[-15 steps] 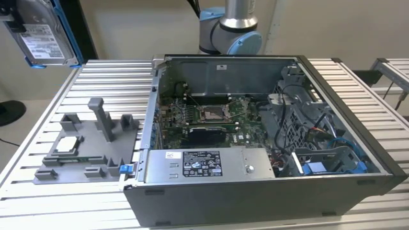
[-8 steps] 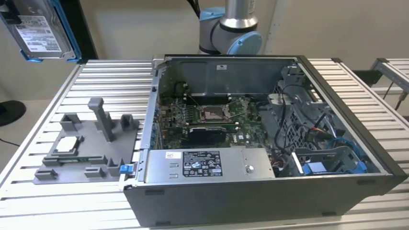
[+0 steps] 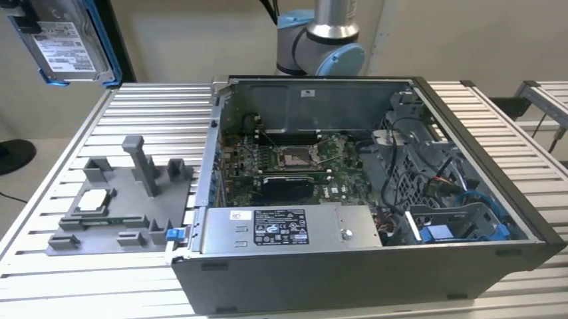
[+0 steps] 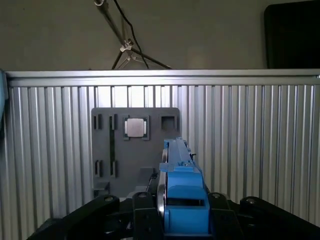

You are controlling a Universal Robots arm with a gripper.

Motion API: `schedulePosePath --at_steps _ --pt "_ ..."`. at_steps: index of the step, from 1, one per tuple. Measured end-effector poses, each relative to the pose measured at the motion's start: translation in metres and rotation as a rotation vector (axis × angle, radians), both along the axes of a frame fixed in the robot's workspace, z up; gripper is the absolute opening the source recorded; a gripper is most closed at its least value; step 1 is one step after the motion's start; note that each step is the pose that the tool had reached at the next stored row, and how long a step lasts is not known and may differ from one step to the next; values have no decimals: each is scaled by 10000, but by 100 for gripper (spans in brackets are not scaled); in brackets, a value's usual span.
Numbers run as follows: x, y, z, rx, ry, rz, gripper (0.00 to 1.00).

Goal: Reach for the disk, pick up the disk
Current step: 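Pick up the disk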

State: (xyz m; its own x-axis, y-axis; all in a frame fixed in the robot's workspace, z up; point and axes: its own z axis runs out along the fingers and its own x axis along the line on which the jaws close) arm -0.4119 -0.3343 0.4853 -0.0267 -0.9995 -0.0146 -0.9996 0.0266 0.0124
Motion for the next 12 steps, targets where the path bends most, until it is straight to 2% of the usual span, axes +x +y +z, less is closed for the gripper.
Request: schedulePosePath --at_steps 8,12 --pt "354 0 0 0 2 0 0" --pt "390 0 0 1 2 -2 0"
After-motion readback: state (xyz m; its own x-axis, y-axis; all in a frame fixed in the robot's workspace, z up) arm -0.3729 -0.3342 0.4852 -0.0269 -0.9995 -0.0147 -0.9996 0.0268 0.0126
